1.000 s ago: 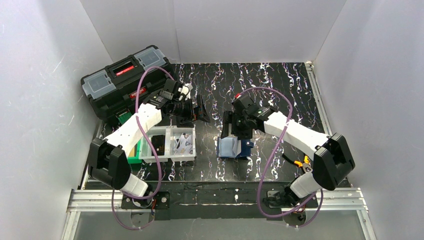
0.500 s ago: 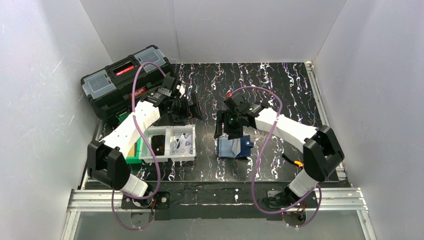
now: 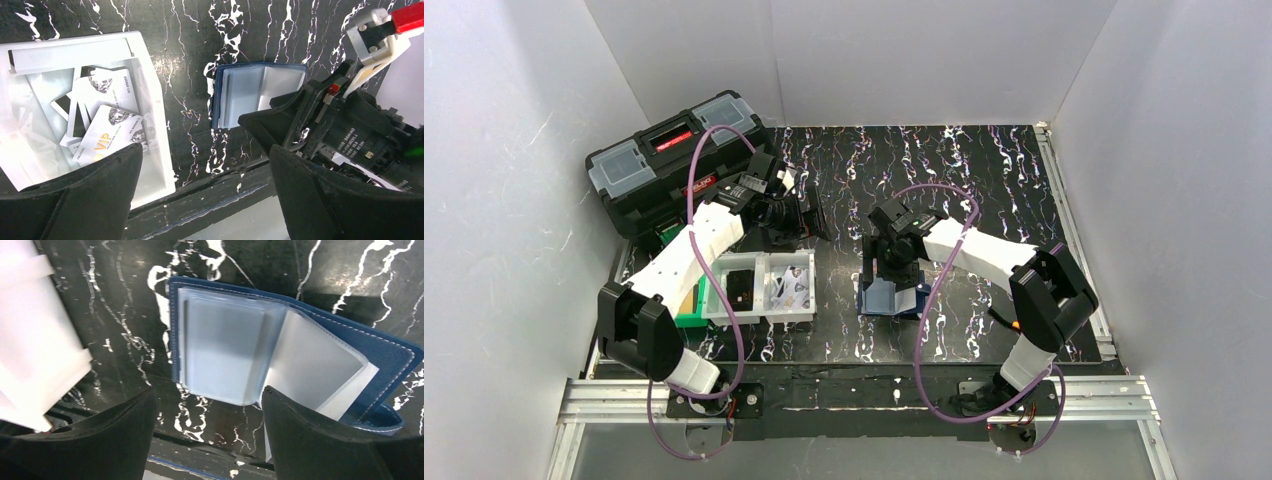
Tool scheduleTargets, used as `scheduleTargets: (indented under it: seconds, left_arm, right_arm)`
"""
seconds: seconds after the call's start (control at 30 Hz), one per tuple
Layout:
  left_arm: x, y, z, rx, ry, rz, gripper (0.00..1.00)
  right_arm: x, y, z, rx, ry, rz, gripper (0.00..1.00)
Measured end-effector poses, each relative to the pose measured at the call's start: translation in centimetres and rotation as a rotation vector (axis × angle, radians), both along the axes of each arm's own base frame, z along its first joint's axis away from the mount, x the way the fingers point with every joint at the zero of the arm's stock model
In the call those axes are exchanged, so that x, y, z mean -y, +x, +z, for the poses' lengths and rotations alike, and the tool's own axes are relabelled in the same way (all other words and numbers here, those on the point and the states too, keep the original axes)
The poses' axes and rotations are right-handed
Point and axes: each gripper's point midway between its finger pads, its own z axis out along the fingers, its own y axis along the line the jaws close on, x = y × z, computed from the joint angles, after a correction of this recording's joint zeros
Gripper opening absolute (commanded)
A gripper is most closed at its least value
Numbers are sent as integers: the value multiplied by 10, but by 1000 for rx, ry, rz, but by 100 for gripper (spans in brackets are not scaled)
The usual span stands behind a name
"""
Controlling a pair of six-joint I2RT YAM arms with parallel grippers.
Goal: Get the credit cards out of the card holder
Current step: Remove the credit card from the card holder.
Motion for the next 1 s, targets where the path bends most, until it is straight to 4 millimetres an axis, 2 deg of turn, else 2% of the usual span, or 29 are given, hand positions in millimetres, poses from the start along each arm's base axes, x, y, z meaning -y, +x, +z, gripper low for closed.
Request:
scheduleTargets:
  seconds: [0.13,0.37,0.5,0.73,0.87,1.0]
  left_arm:
    - [2,-1,-2,-9,-4,-7,98]
    - [8,-4,-6,-24,0,-27,98]
    - [13,-8,-12,-40,7,-44,98]
    - [18,-14,-18,-61,11,-54,98]
    - [20,-17,-25,-81,14,-50,98]
    - [25,-23,-34,-111,15,-55,98]
  right_arm:
    - [11,-2,-11,-2,-53,-6,81]
    - [12,0,-22,-4,-76,6,80]
    - [12,1,-32,-13,-89,13,77]
    - [10,1,-41,-20,-91,36,56]
    - [6,1,-41,-26,-70,49,35]
    - [3,1,-42,-28,-43,66,23]
